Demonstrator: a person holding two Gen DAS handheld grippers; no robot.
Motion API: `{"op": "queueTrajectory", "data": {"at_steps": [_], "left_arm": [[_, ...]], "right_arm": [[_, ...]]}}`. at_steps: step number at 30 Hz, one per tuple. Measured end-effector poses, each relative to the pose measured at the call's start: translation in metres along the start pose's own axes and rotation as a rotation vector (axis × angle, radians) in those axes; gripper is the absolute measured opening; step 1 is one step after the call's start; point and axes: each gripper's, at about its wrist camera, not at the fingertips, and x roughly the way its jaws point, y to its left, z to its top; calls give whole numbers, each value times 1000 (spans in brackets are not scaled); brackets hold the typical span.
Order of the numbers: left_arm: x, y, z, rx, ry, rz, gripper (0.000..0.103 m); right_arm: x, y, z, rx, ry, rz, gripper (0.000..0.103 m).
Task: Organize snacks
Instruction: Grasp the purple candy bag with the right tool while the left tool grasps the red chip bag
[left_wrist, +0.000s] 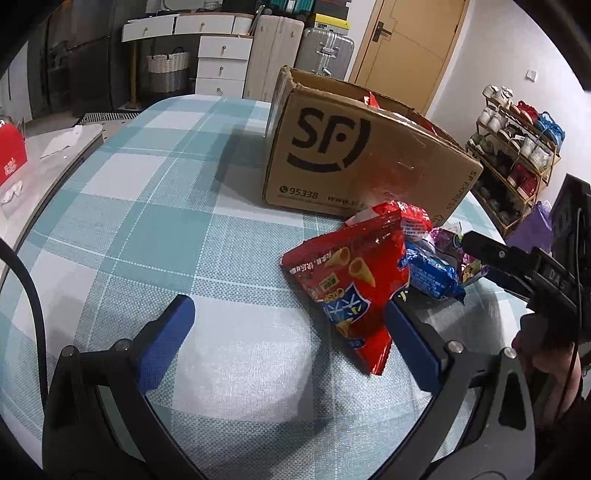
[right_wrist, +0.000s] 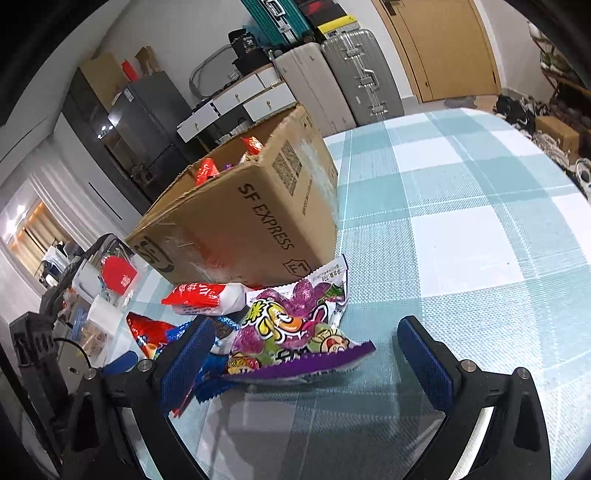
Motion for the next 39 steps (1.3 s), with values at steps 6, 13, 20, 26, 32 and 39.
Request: {"op": "queueTrajectory", "data": {"at_steps": [6,13,20,26,32,39], "left_arm": [[3,1,1,-2,2,0,102],[3,1,0,-6,3,2,102],[4,2,-1,-12,10,8,102],[4,3,-1,-14,11,6,102],[6,5,-2,-18,15,-17,102],[6,5,-2,-41,44,-95,102]], "right_arm": [[9,3,0,-19,11,-1,80],[11,5,-3,-24,23,68,61],[0,-1,-6,7,-21,107,59],[-3,-3,-6,21,-30,119,58],[-8,-6,-9,29,-43,125,59],[-12,-5,-9,38,-51,126,59]]}}
